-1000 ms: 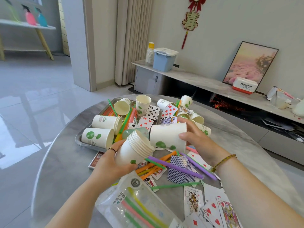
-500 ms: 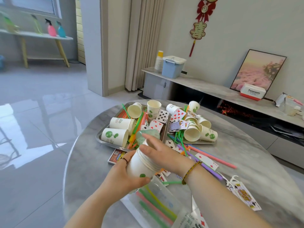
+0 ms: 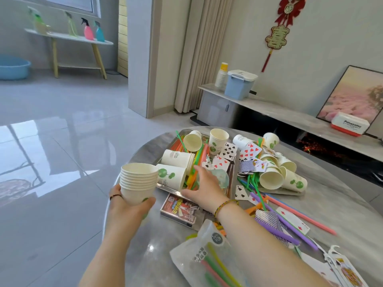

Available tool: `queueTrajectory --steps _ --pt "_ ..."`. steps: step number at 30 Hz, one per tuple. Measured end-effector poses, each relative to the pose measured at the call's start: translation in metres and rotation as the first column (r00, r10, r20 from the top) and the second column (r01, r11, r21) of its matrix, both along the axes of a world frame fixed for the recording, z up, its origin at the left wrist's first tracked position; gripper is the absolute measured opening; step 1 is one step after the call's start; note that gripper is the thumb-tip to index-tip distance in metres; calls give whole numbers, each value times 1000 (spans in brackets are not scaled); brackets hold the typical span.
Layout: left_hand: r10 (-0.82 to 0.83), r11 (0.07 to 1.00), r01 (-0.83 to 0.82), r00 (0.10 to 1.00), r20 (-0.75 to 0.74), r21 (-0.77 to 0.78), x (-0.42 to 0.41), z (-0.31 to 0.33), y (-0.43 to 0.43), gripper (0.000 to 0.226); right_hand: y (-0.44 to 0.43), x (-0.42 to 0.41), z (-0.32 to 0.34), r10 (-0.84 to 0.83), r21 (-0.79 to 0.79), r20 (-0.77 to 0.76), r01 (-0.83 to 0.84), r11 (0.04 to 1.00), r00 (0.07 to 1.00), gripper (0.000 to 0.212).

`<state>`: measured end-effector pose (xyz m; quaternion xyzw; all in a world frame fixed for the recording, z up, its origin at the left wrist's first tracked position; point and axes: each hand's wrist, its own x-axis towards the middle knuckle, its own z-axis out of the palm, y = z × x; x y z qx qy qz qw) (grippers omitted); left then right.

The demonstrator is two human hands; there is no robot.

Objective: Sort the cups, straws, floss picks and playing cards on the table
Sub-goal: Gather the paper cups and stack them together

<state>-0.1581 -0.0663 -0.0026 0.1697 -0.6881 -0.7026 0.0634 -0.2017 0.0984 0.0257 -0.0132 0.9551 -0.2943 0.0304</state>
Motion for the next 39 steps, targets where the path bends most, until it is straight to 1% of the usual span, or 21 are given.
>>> queueTrajectory --steps 2,4,7,9,11,14,16,19,21,24,26,28,31,34,37,38,39 --pt "-16 999 16 1000 17 36 -2 -2 3 52 -9 -12 -7 34 129 -37 -29 991 999 78" --pt "-23 998 22 999 33 53 -6 -3 5 55 -18 -23 -17 54 245 -63 -37 969 997 78" --pt "43 996 -44 999 9 73 -11 -1 1 60 -25 -34 -34 72 329 -93 -38 944 993 76" --pt "86 990 -87 996 15 110 -14 1 -2 62 -25 -39 -39 79 338 -113 -37 941 990 74" --pt "88 989 -89 996 19 115 -16 1 -2 62 -23 -42 -41 69 280 -140 -28 959 988 69" --pt "81 991 -82 997 20 105 -15 0 -1 62 -18 -46 -42 58 134 -194 -32 990 979 58" --pt "73 991 -73 997 10 111 -15 1 -2 63 -15 -45 -43 56 44 -195 -48 998 979 55" --pt "67 993 -69 997 28 92 -16 -1 -6 59 -15 -41 -45 48 -43 -196 -57 997 980 54" --pt "57 998 -58 997 60 21 -16 -3 -7 58 -15 -39 -44 9 -132 -205 -36 991 979 54" --pt "15 988 7 990 140 -154 -15 -8 -8 66 -16 -34 -32 -50 -296 -174 -4 955 983 49" --pt "-21 962 68 984 179 -264 -14 -9 -7 67 -14 -30 -18 -35 -390 -124 -17 921 992 45" --pt "-56 927 121 981 187 -356 -12 -7 -6 66 -10 -25 0 18 -458 -92 -58 887 996 43" --pt "-126 882 179 981 147 -436 -8 -2 -5 67 -5 -19 29 143 -461 -21 -137 877 989 36" --pt "-192 851 225 974 118 -475 -6 2 -3 65 -3 -21 51 297 -400 121 -227 888 947 29" --pt "-316 852 317 946 73 -417 -6 3 0 65 -11 -25 58 350 -259 243 -287 922 905 30" --pt "-349 855 347 935 67 -385 -6 3 1 66 -16 -26 55 355 -229 252 -301 926 900 35" --pt "-360 861 359 931 66 -361 -6 3 2 66 -21 -26 50 357 -231 239 -304 924 903 40"
